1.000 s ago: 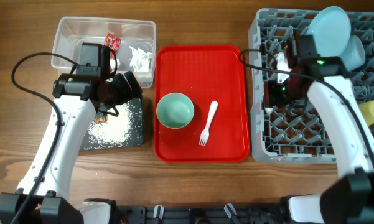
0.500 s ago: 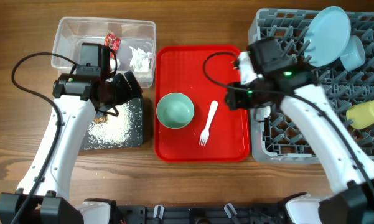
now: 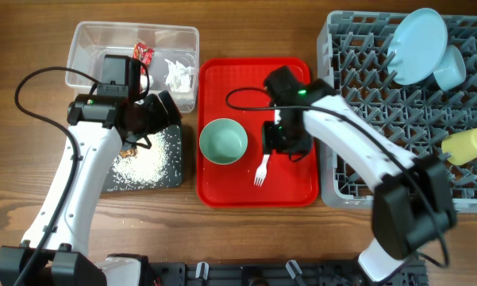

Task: Sort waste into correct bins and load items into the dishwasher rack
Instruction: 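Reach the right gripper to the white fork and grasp it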

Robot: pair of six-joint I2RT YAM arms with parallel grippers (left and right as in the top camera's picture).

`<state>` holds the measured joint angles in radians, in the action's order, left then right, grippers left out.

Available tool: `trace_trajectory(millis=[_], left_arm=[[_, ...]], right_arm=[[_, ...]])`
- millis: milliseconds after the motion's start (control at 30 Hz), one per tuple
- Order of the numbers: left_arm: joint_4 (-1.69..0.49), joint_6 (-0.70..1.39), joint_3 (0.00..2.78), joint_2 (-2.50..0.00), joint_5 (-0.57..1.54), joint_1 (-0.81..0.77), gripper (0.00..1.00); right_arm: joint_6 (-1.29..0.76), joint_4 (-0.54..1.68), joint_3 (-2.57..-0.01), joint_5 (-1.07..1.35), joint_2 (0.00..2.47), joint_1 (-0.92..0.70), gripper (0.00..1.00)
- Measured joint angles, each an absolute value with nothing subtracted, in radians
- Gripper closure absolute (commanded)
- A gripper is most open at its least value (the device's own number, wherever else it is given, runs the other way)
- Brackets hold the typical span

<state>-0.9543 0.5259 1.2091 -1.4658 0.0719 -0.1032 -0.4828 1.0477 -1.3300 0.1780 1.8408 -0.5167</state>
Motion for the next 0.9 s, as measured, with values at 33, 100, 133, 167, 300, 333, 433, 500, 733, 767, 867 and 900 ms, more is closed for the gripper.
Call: trace_trajectory(millis=[33,100,133,167,300,333,433,500,733,767,867,900], left_arm=[[-0.954,0.526,1.209,-1.466,0.072,-0.104,0.00],[-0.954,0.526,1.209,-1.466,0.072,-0.104,0.00],[-0.954,0.526,1.209,-1.466,0.072,-0.104,0.00],[-0.954,0.526,1.209,-1.466,0.072,-0.103,0.00],[-0.954,0.526,1.209,-1.466,0.072,-0.103,0.00],[-0.954,0.526,1.209,-1.466,0.072,-0.104,0.00],[-0.954,0.526,1.209,-1.466,0.072,-0.103,0.00],[-0.954,0.526,1.209,-1.466,0.072,-0.104,0.00],[-0.954,0.526,1.209,-1.466,0.072,-0.104,0.00],[-0.954,0.526,1.209,-1.466,0.072,-0.104,0.00],[-0.954,0.526,1.209,-1.466,0.072,-0.104,0.00],[-0.954,0.526,1.209,-1.466,0.072,-0.104,0.00]], right_arm=[[-0.500,1.046,-1.330,0.175,1.866,-0.526,0.44],[-0.529,1.038,-1.330,0.174,1.905,-0.540,0.44],[-0.541,1.032,-1.330,0.174,1.921,-0.543,0.44],[-0.553,1.024,-1.329,0.173,1.940,-0.546,0.44],[-0.585,0.994,-1.328,0.167,1.986,-0.545,0.45],[-0.593,0.990,-1.328,0.162,1.992,-0.545,0.46],[-0.610,0.988,-1.328,0.130,1.994,-0.545,0.51],[-0.617,0.995,-1.328,0.114,1.994,-0.545,0.57],[-0.626,1.032,-1.328,0.050,1.994,-0.545,0.78],[-0.628,1.034,-1.328,0.047,1.994,-0.545,0.79],[-0.626,1.036,-1.328,0.043,1.994,-0.545,0.82],[-0.624,1.036,-1.328,0.043,1.994,-0.545,0.82]])
